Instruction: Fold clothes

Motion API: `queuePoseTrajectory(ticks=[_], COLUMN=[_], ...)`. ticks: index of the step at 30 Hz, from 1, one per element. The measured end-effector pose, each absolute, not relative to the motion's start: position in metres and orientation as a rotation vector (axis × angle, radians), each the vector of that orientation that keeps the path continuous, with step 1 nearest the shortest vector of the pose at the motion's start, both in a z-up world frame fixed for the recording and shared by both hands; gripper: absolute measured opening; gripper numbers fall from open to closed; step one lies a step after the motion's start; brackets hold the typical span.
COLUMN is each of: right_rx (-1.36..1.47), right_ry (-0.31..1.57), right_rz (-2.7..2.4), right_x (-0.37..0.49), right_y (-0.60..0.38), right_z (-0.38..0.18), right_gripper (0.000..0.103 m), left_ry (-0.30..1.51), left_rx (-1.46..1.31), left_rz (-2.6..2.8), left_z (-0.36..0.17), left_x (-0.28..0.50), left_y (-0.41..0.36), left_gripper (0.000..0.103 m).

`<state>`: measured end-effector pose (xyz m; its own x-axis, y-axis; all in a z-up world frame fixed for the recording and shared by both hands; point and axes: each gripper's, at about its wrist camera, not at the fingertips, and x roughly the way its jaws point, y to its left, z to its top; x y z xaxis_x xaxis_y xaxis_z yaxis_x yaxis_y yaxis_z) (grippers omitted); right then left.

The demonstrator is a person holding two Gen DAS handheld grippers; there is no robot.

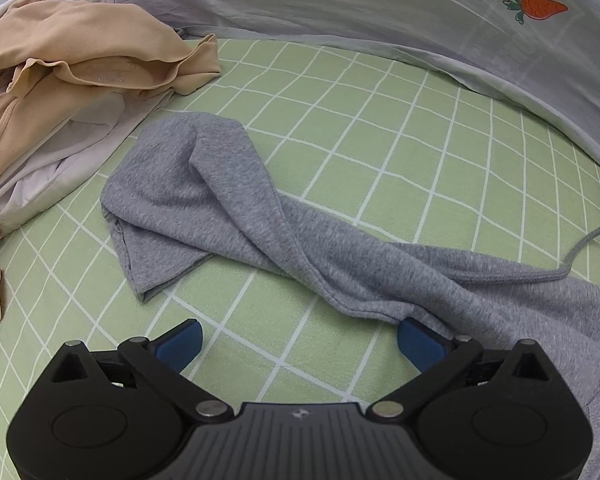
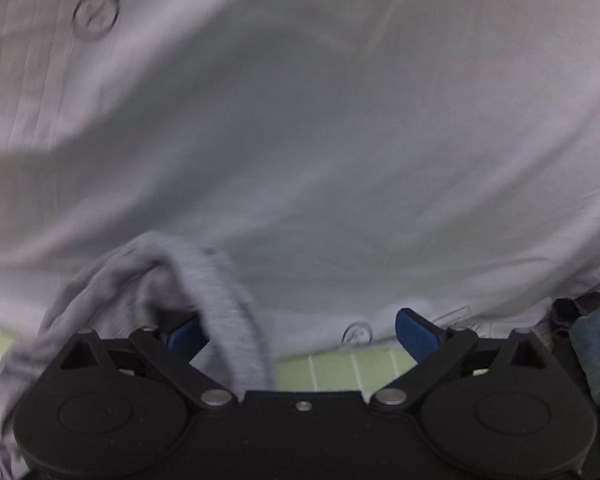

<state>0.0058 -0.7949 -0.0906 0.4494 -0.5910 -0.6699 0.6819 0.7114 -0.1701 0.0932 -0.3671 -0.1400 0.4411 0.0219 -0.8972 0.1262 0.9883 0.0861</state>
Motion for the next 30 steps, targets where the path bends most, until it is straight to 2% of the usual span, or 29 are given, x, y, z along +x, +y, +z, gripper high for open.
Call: queuePoseTrajectory(ticks=[1,7,12,16,18,21,23,27,28,29,30], right_rx=[0.131,0.147,0.240,0.314,0.278,0.108,-0.009,-0.041,-0.032,-0.025,-0.026], right_ry=[0.792,0.697,0.763,0.800,0.803,0.830,0.859,0.851,0.843,0.833,0.821], right_rz=[-0.762,-0.772,-0.772,-0.665,-0.592,-0.533,-0.526,-0.540,-0.542,-0.551,-0.577], right_x=[0.000,-0.082,-0.149,-0.183,-0.189,-0.182,-0.176,-0.175,-0.176,-0.178,-0.181], right_y=[-0.794,-0.746,-0.688,-0.638,-0.614,-0.586,-0.575,-0.578,-0.579,-0.581,-0.580], right_z=[-0.094,-0.077,-0.095,-0.109,-0.112,-0.119,-0.124,-0.126,-0.125,-0.123,-0.119], right_gripper=[0.088,0.099,0.099,0.086,0.084,0.073,0.056,0.040,0.030,0.013,0.011], left_ry=[1.114,1.054,1.083,1.108,1.116,1.108,1.092,1.074,1.075,1.075,1.076], left_rx=[0.157,0.242,0.271,0.324,0.351,0.390,0.415,0.436,0.425,0.411,0.397], left_rz=[-0.062,-0.100,-0.200,-0.278,-0.313,-0.361,-0.393,-0.425,-0.430,-0.435,-0.440], left_z=[-0.139,-0.123,-0.116,-0.116,-0.114,-0.104,-0.097,-0.089,-0.089,-0.089,-0.090], left_x=[0.093,0.072,0.036,-0.007,-0.028,-0.059,-0.076,-0.096,-0.099,-0.101,-0.104], left_y=[-0.368,-0.380,-0.397,-0.413,-0.418,-0.419,-0.417,-0.407,-0.404,-0.401,-0.397], left_gripper=[0.103,0.102,0.102,0.102,0.102,0.102,0.102,0.102,0.102,0.102,0.102])
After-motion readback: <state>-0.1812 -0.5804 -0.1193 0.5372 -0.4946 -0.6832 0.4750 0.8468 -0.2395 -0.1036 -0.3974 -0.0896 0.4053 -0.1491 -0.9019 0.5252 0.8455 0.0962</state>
